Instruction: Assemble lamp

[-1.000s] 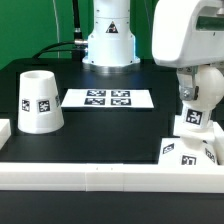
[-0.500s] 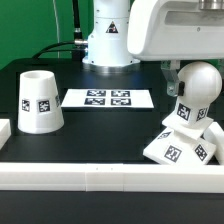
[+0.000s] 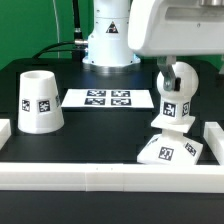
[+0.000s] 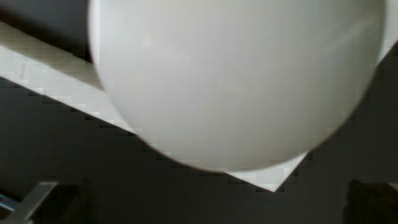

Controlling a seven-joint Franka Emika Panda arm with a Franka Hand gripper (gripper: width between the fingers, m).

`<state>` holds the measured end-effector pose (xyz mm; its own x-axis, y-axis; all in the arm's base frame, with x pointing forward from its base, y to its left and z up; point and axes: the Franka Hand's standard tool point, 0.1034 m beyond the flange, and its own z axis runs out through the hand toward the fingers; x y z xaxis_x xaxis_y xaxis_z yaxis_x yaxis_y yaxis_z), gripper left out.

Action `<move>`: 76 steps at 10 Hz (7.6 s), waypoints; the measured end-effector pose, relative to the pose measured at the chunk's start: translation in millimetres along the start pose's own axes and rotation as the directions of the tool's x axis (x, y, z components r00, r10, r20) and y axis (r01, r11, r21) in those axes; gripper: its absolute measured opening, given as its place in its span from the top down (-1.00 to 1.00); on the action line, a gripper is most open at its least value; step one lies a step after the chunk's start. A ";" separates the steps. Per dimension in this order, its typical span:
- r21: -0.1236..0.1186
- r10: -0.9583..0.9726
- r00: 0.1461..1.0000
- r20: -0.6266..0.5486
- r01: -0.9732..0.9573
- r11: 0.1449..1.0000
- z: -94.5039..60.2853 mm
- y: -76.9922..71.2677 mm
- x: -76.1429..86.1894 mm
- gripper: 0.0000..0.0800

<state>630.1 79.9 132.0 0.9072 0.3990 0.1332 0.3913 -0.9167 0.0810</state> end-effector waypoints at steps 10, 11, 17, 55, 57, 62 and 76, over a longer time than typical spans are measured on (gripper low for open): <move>0.015 -0.024 0.999 0.045 0.023 1.000 -39.5 34.8 -53.6 -0.75; 0.015 -0.002 0.998 0.068 0.001 1.000 -41.1 49.2 -80.9 -0.75; 0.030 0.020 0.995 0.100 -0.023 0.999 -32.8 100.0 -133.7 -0.75; 0.210 0.215 0.924 0.316 -0.290 0.934 -74.6 80.9 -122.6 0.89; 0.212 0.209 0.924 0.319 -0.285 0.935 -67.5 81.8 -130.1 0.89; 0.213 0.221 0.917 0.332 -0.301 0.929 -86.5 59.3 -109.6 0.89; 0.208 0.222 0.914 0.340 -0.303 0.930 -81.9 -12.2 -16.0 0.89</move>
Offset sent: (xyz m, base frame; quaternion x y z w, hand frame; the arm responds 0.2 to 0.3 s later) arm -0.0506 -0.0571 0.0217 0.0087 -0.0156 -0.0277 0.9995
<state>598.2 86.4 209.8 0.9684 0.1542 -0.1960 0.1213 -0.9780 -0.1700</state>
